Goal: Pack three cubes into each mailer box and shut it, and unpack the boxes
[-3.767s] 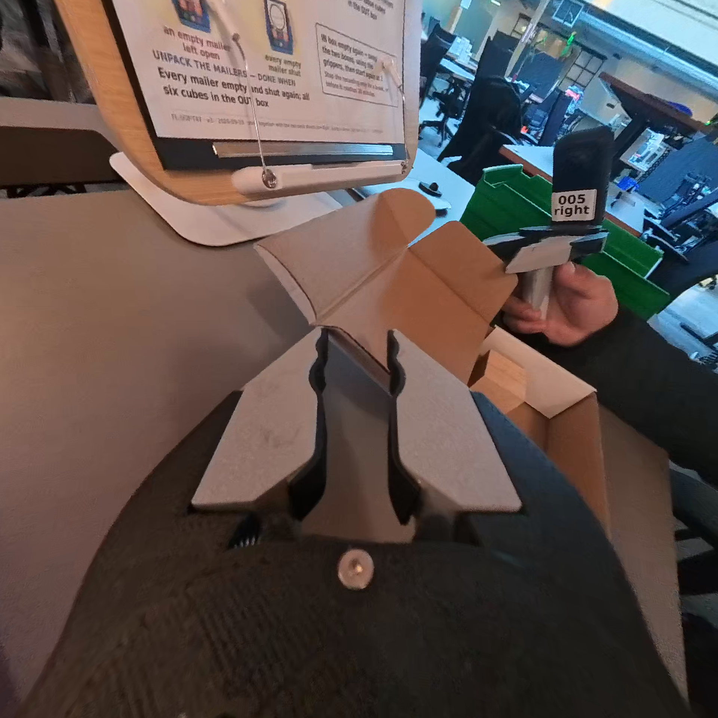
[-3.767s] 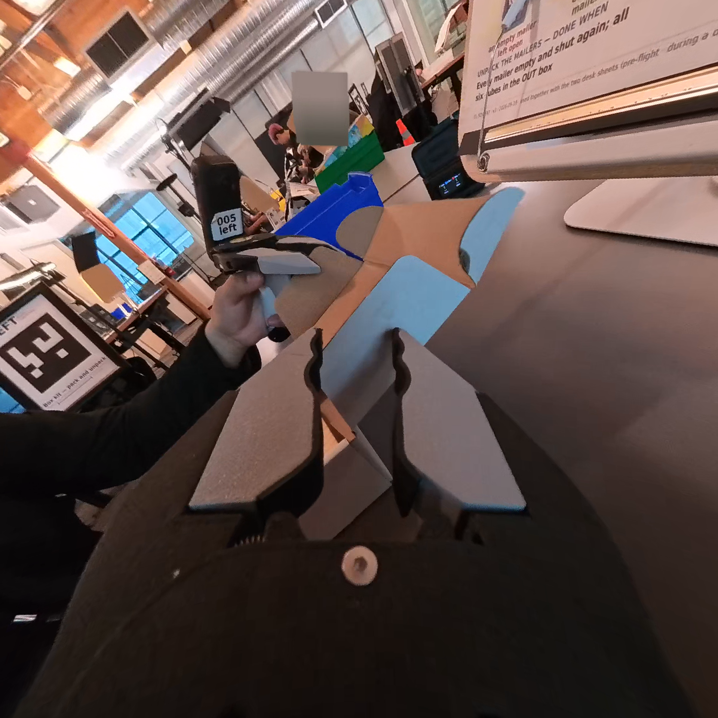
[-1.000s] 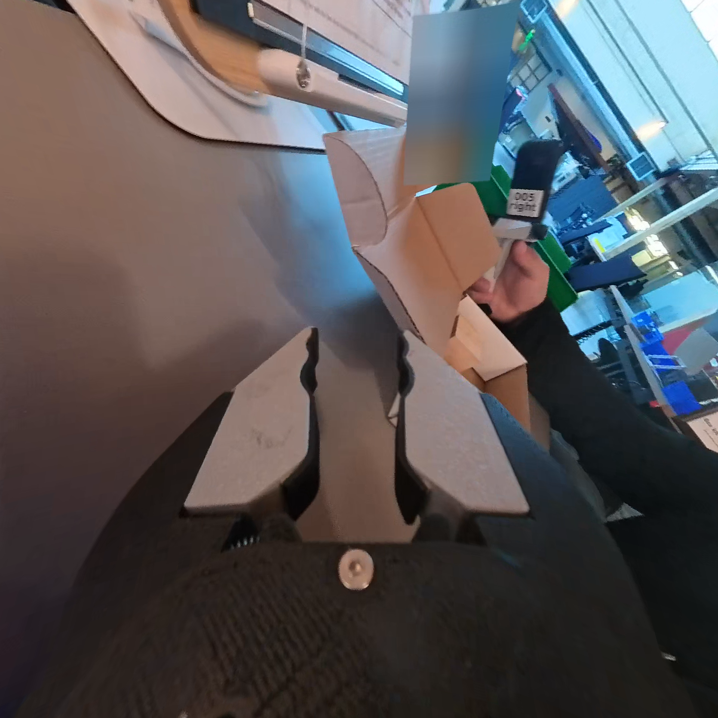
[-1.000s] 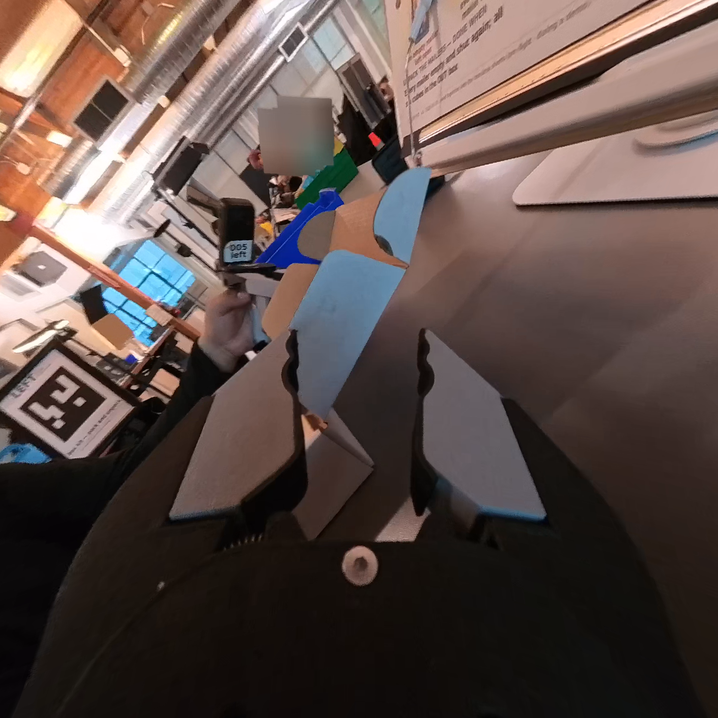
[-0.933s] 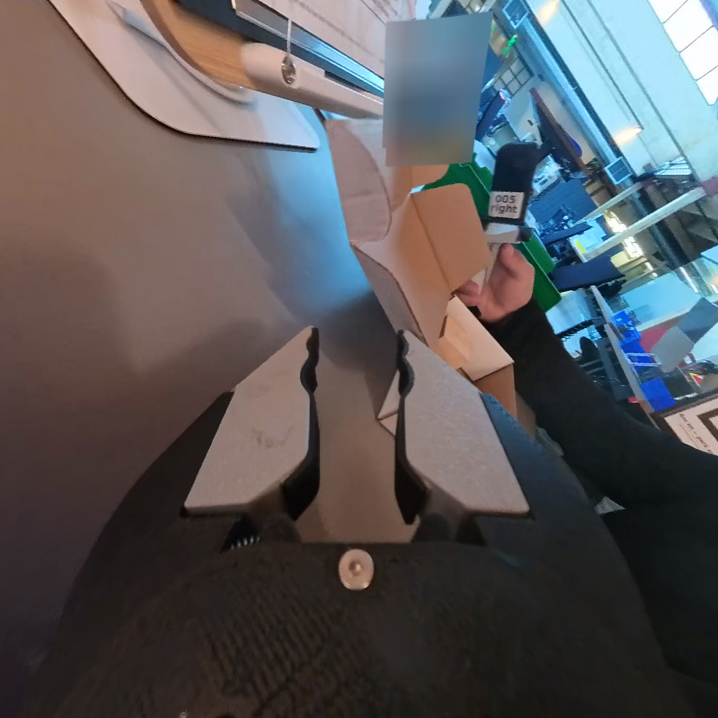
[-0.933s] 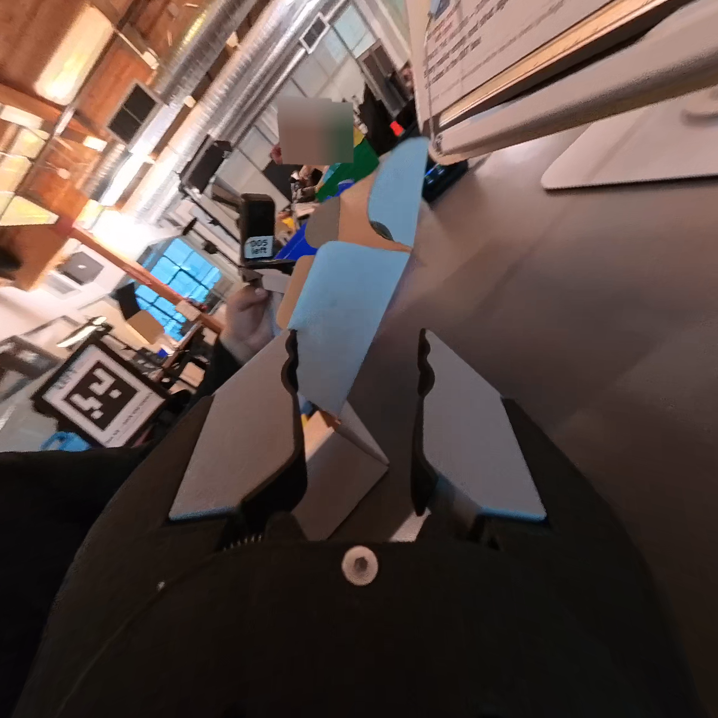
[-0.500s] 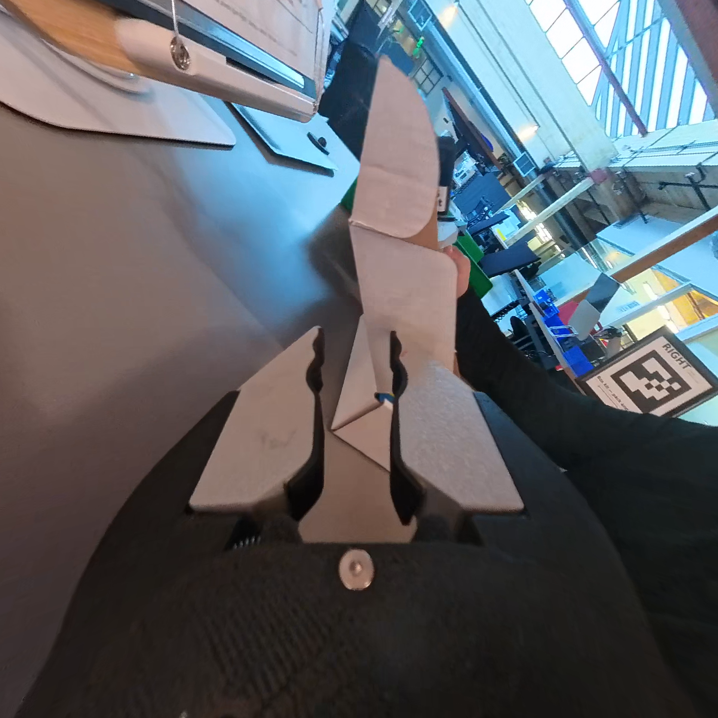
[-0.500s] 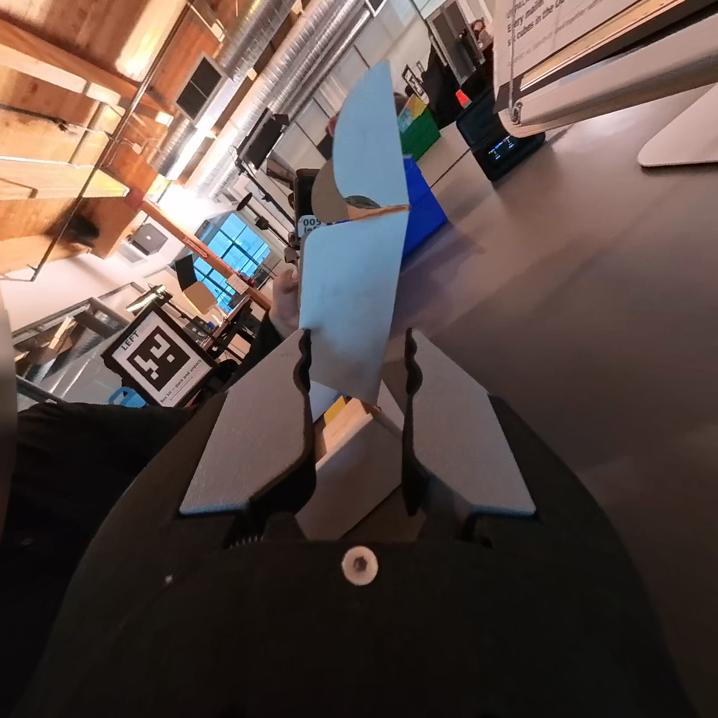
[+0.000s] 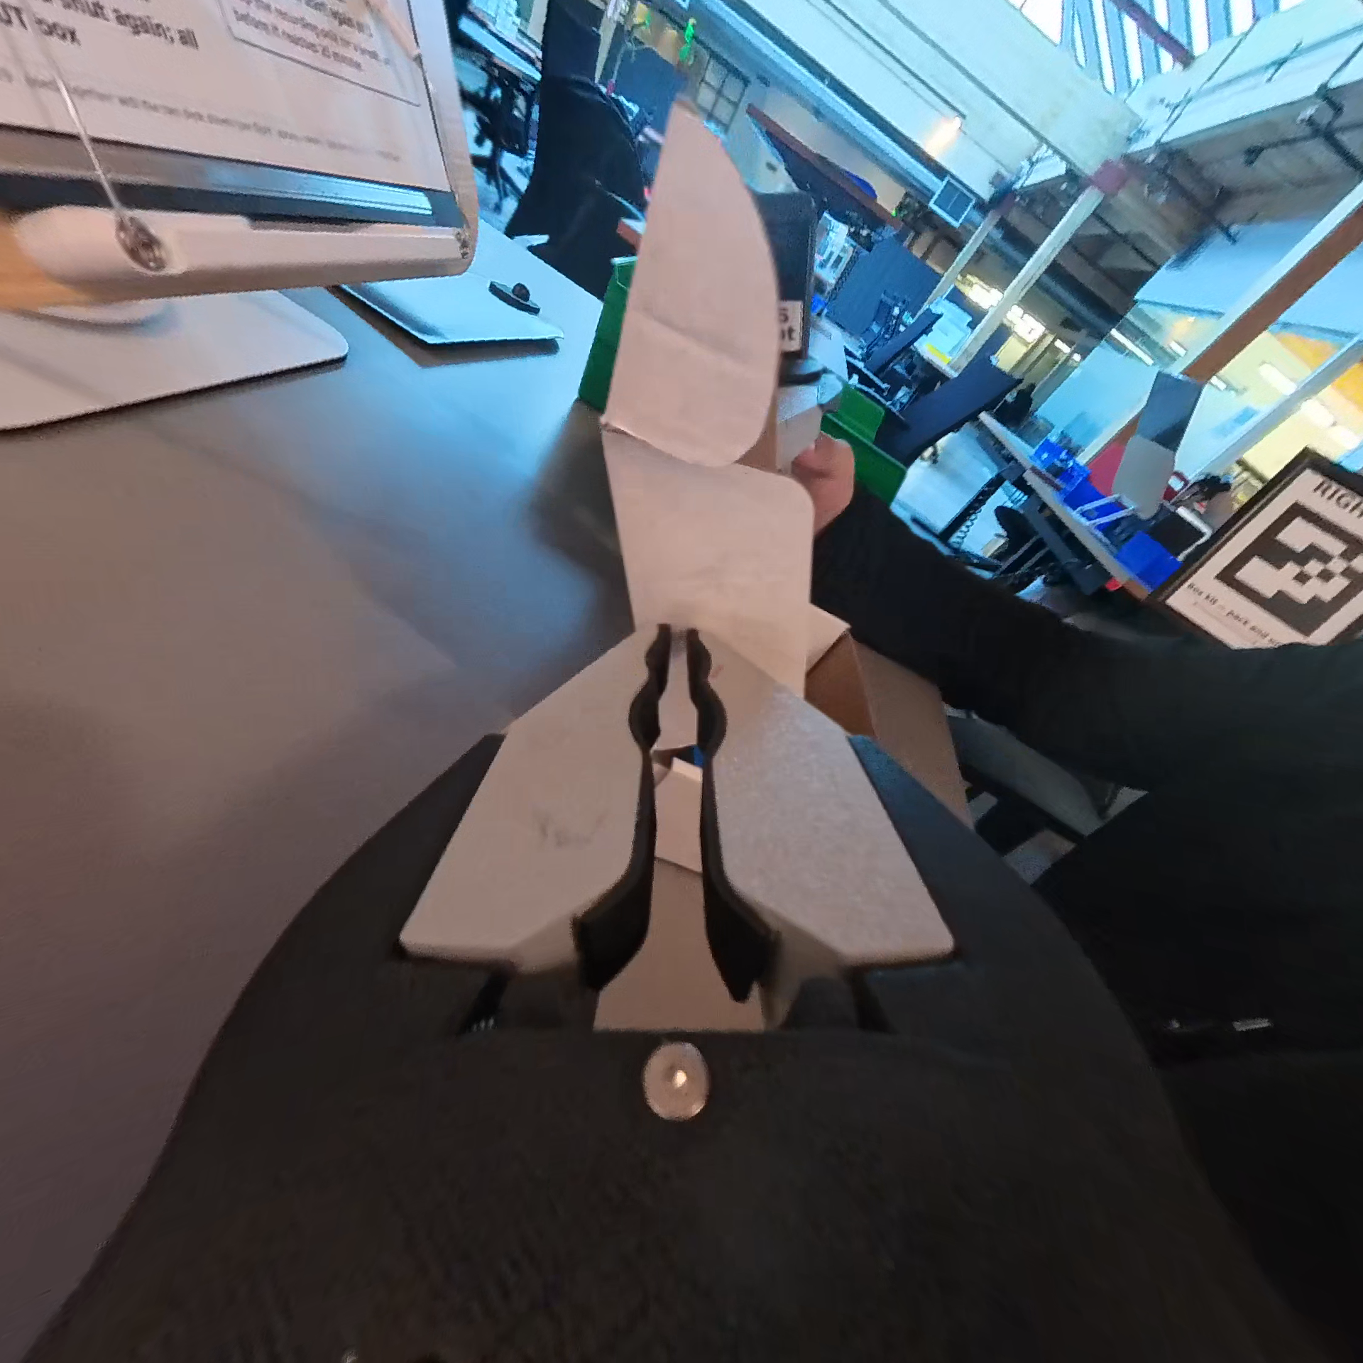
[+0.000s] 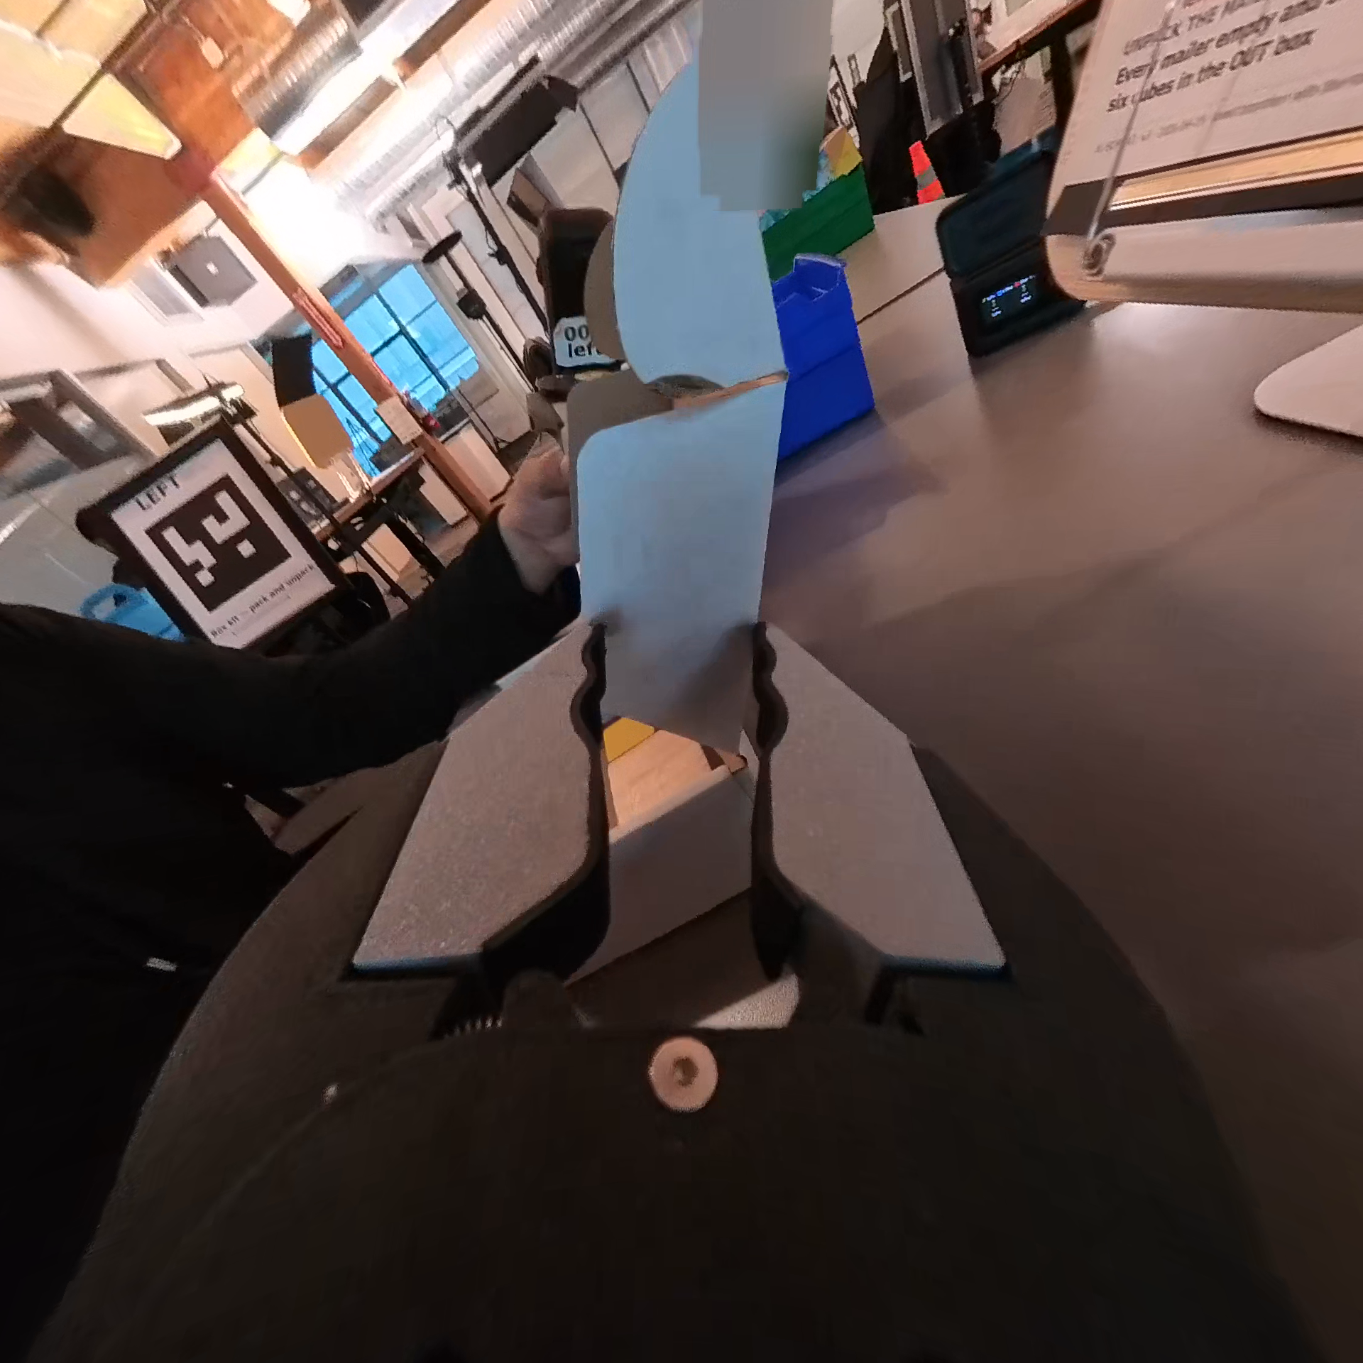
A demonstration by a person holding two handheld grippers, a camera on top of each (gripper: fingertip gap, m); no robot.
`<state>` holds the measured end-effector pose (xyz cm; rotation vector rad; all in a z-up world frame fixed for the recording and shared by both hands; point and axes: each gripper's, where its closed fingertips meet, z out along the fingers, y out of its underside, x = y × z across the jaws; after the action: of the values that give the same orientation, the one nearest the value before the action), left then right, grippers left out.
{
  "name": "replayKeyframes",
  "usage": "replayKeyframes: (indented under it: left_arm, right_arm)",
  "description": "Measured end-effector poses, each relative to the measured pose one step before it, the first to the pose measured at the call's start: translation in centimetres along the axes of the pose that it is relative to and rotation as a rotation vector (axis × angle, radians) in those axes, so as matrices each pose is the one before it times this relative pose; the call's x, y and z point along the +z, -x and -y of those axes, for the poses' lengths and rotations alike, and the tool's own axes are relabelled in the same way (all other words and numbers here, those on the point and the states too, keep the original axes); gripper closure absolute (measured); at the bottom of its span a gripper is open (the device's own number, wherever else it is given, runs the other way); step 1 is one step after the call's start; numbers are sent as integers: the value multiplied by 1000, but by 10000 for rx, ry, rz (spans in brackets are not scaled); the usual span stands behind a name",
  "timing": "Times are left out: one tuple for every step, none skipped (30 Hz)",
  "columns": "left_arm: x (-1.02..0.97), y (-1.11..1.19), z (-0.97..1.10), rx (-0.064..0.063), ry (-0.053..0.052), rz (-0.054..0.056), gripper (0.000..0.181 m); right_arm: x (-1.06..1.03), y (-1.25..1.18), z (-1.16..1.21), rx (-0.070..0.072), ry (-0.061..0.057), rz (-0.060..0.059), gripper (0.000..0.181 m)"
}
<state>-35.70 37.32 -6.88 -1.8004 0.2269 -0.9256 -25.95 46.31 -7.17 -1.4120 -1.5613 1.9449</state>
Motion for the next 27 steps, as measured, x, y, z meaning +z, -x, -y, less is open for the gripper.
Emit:
replayKeyframes:
  left_arm:
    - [-24, -68, 15, 216, 36, 89, 180]
    - [-5, 4, 10, 255, 40, 140, 181]
    - [19, -46, 10, 250, 42, 104, 181]
    - [55, -140, 10, 224, 41, 42, 181]
    - [79, -149, 4, 219, 33, 30, 181]
    - [82, -131, 0, 200, 27, 29, 181]
    - [63, -137, -19, 162, 35, 1, 181]
    - [31, -183, -38, 113, 49, -52, 181]
    - [24, -201, -35, 60, 51, -92, 181]
    - [13, -173, -69, 37, 43, -84, 181]
    - [7, -135, -73, 20, 48, -75, 181]
    - [4, -129, -88, 2, 40, -80, 181]
    - [1, -122, -39, -12, 14, -81, 181]
    - [10, -95, -35, -1, 10, -62, 181]
    - [17, -145, -47, 24, 11, -87, 181]
    - [17, -128, -61, 45, 21, -80, 181]
    - [9, -87, -43, 54, 19, -46, 181]
    - [20, -51, -10, 56, 8, -11, 181]
    - [51, -19, -4, 47, -2, -2, 181]
    - [86, -36, -36, 26, 8, -36, 181]
    - [101, -105, -65, -24, 14, -98, 181]
    - [113, -113, -107, -45, 47, -110, 181]
    - [94, -73, -133, -7, 63, -76, 181]
    - [64, -15, -113, 8, 54, -24, 181]
    - [26, 20, -80, -8, 49, 2, 180]
    - [13, -16, -66, 10, 44, -9, 180]
    - [14, -25, -62, 34, 35, -13, 180]
  right_arm:
    - [-16, 172, -113, -163, 106, 16, 143]
    - [-35, 174, -160, -187, 141, -4, 143]
    - [-58, 213, -140, -261, 138, -14, 143]
    - [-91, 249, -127, -338, 128, -26, 143]
    - [-92, 235, -124, -369, 119, -43, 143]
    - [-100, 205, -105, -339, 106, -54, 143]
    - [-79, 212, -99, -300, 102, -43, 143]
    - [-58, 238, -105, -292, 111, -28, 143]
    - [-25, 233, -110, -290, 121, -35, 143]
    - [0, 191, -116, -282, 128, -58, 143]
    - [-8, 160, -97, -267, 120, -73, 143]
    - [-11, 136, -73, -233, 110, -74, 143]
    - [-3, 111, -59, -195, 102, -63, 143]
    - [-21, 114, -52, -168, 89, -42, 143]
    - [-25, 110, -49, -138, 71, -23, 144]
    - [-21, 95, -48, -101, 55, -12, 144]
    - [-11, 69, -32, -65, 52, -9, 145]
    - [-6, 61, -36, -41, 59, -12, 145]
    - [-2, 98, -47, -35, 77, 3, 145]
    - [45, 179, -97, -44, 101, 45, 144]
    - [84, 258, -139, -62, 125, 86, 144]
    - [129, 297, -186, -72, 142, 113, 144]
    - [150, 282, -204, -64, 141, 117, 144]
    - [140, 234, -185, -28, 122, 106, 144]
    - [64, 168, -169, 23, 98, 99, 143]
    - [6, 124, -132, 70, 76, 93, 142]
    - [-47, 85, -136, 85, 68, 79, 142]
